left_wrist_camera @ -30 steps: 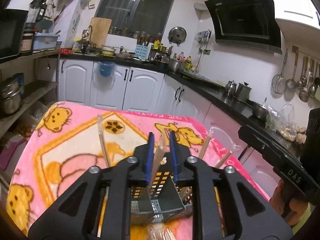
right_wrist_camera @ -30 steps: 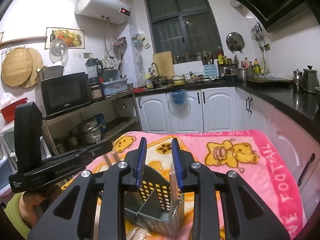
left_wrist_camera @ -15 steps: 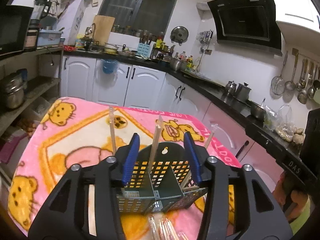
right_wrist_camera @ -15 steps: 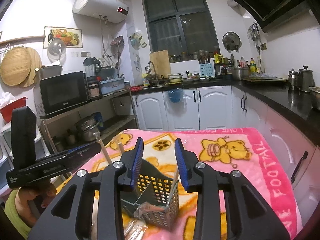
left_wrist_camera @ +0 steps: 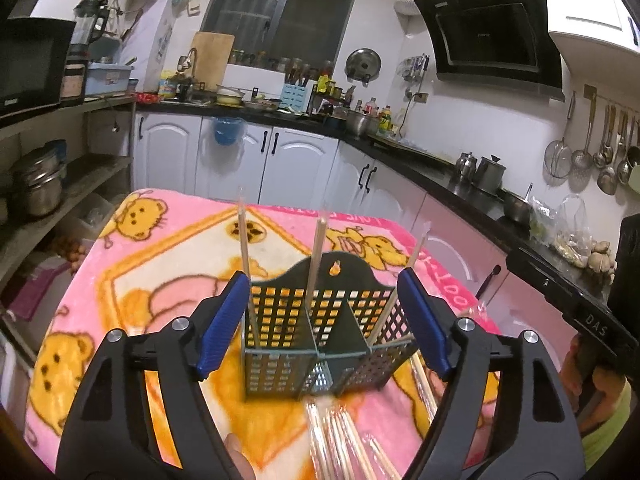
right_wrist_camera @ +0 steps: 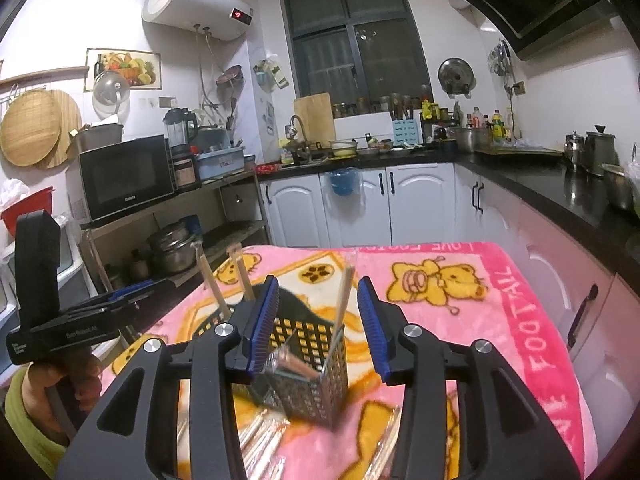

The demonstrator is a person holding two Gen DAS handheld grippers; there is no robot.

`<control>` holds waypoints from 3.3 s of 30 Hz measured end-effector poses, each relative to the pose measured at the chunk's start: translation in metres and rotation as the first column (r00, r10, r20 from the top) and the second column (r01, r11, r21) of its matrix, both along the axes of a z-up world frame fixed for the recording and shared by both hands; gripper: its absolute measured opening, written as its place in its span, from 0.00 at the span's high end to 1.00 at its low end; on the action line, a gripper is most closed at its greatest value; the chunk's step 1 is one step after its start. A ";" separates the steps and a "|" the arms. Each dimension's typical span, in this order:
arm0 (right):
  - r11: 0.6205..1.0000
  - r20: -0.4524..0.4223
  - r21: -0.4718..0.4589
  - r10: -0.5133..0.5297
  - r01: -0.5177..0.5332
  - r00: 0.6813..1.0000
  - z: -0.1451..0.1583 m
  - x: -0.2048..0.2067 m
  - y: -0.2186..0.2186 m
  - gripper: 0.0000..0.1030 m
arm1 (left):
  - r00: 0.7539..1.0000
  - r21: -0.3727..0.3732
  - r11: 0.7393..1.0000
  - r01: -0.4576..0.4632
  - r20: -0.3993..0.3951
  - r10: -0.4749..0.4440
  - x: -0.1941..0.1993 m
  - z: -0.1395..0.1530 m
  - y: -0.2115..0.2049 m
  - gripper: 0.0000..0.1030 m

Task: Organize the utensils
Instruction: 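Withdraw both open grippers from the caddy, then lower the left gripper onto a wrapped chopstick and close while the right gripper grasps another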

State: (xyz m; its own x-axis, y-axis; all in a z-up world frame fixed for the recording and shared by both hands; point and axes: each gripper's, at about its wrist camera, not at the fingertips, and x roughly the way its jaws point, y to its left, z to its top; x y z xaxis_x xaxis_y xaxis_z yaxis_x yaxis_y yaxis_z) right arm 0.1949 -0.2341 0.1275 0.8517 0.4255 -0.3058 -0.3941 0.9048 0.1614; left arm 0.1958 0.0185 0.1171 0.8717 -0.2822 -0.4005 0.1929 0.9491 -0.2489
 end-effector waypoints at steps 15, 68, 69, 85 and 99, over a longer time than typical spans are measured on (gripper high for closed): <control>0.999 -0.081 -0.032 0.028 -0.030 0.996 -0.029 -0.027 0.009 0.58 | 0.998 0.018 1.000 -0.022 -0.065 0.023 -0.018 -0.029 0.004 0.21; 0.952 -0.446 -0.206 0.116 -0.228 0.887 -0.143 -0.023 0.063 0.60 | 0.944 0.148 0.988 0.036 -0.330 0.015 -0.002 -0.127 -0.013 0.51; 0.950 -0.452 -0.208 0.116 -0.231 0.884 -0.144 -0.022 0.063 0.61 | 0.941 0.139 0.989 0.048 -0.338 0.002 -0.001 -0.128 -0.014 0.54; 0.935 -0.540 -0.250 0.081 -0.252 0.838 -0.166 0.013 0.084 0.71 | 0.884 0.131 0.981 0.146 -0.463 -0.069 0.030 -0.148 -0.032 0.66; 0.950 -0.556 -0.197 0.094 -0.241 0.826 -0.169 0.033 0.076 0.84 | 0.876 0.155 0.978 0.139 -0.480 -0.048 0.046 -0.156 -0.043 0.72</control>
